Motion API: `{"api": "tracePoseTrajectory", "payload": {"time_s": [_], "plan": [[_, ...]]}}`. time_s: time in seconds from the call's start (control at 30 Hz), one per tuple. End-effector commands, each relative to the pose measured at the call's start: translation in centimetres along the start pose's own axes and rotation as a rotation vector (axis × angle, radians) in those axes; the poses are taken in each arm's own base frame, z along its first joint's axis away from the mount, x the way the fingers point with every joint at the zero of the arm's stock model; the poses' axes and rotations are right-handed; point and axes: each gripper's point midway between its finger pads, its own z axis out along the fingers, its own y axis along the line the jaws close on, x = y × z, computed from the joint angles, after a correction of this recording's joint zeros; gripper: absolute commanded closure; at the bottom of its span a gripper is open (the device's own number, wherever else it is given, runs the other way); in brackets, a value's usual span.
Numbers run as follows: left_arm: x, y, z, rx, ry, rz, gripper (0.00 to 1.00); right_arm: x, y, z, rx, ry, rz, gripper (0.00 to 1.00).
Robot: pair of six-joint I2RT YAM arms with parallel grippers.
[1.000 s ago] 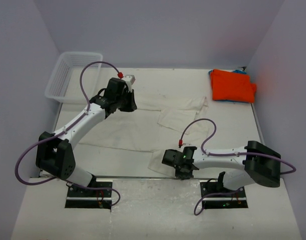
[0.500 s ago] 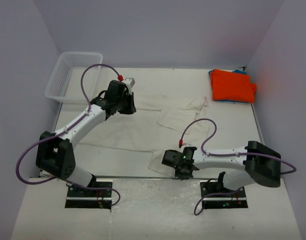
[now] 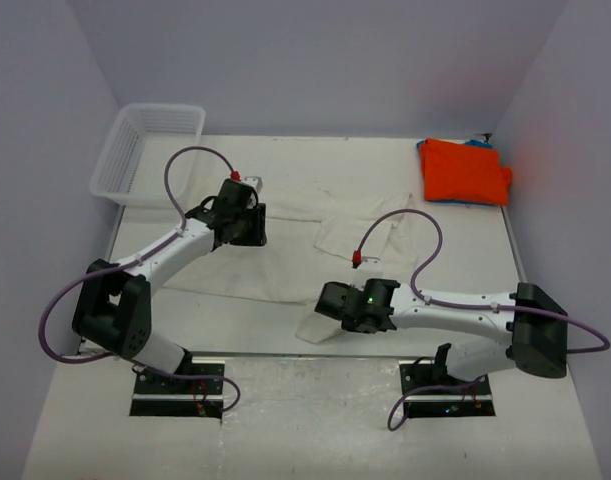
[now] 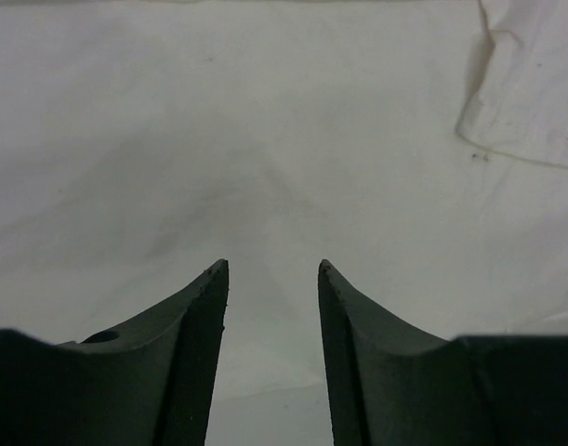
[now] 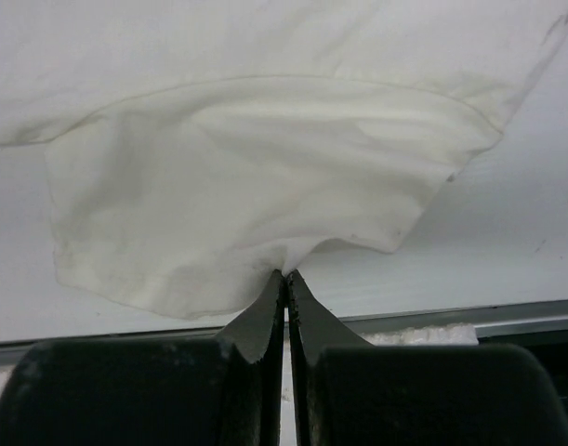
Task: Fold and stack the t-shirts
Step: Grap the side of the flattened tshirt closest away from the robot with both arms
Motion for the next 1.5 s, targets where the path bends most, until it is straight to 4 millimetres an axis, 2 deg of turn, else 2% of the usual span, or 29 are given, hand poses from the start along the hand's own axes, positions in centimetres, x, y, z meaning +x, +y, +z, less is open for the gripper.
{"api": "tracePoseTrajectory", "payload": {"time_s": [0.0, 0.17, 0.33, 0.37, 0.43, 0.47, 0.63, 0.8, 0.87, 1.0, 1.1, 1.27, 1.37, 1.47], "plan": [[-0.9, 1.7, -1.6, -0.106, -0.070, -0.051, 0.53, -2.5, -1.2, -1.3, 0.057, -0.106, -0.029, 1.00], [-1.0, 4.1, -2.9, -0.247, -0.072, -0.104, 0.41, -2.6, -0.7, -1.5, 0.020, -0.101, -0.037, 1.00], [0.7, 6.7, -2.8, -0.300, -0.027, -0.194, 0.41, -2.8, -0.5, -1.9, 0.011, -0.102, -0.039, 1.00], [1.4, 7.9, -2.6, -0.312, -0.009, -0.231, 0.41, -2.8, -0.5, -2.0, 0.002, -0.104, -0.040, 1.00], [1.8, 8.2, -2.5, -0.270, -0.009, -0.278, 0.41, -2.7, -0.3, -2.0, -0.017, -0.100, -0.040, 1.00], [2.7, 9.5, -2.5, -0.282, 0.004, -0.330, 0.41, -2.6, -0.4, -2.0, -0.015, -0.098, -0.043, 1.00], [4.0, 12.8, -3.8, -0.393, -0.008, -0.454, 0.48, -2.6, -0.4, -1.9, -0.015, -0.100, -0.061, 1.00], [5.2, 14.5, -5.0, -0.527, -0.007, -0.552, 0.50, -2.7, 1.2, -1.3, -0.077, -0.113, -0.100, 1.00], [5.0, 14.7, -5.6, -0.563, -0.018, -0.592, 0.52, -2.6, 1.8, -1.1, -0.095, -0.111, -0.136, 1.00], [6.9, 16.3, -8.0, -0.716, 0.004, -0.660, 0.54, -2.6, 3.6, -0.9, -0.175, -0.100, -0.180, 1.00], [8.1, 17.5, -9.1, -0.790, 0.022, -0.737, 0.58, -3.4, 3.4, -0.6, -0.193, -0.107, -0.213, 1.00], [9.7, 19.8, -9.3, -0.839, 0.069, -0.812, 0.60, -3.2, 3.1, -0.1, -0.300, -0.082, -0.203, 1.00], [10.6, 21.2, -9.4, -0.884, 0.096, -0.830, 0.60, -3.2, 3.0, 0.2, -0.295, -0.079, -0.219, 1.00], [10.6, 22.2, -9.1, -0.887, 0.103, -0.844, 0.60, -3.1, 2.5, 0.7, -0.288, -0.080, -0.232, 1.00]]}}
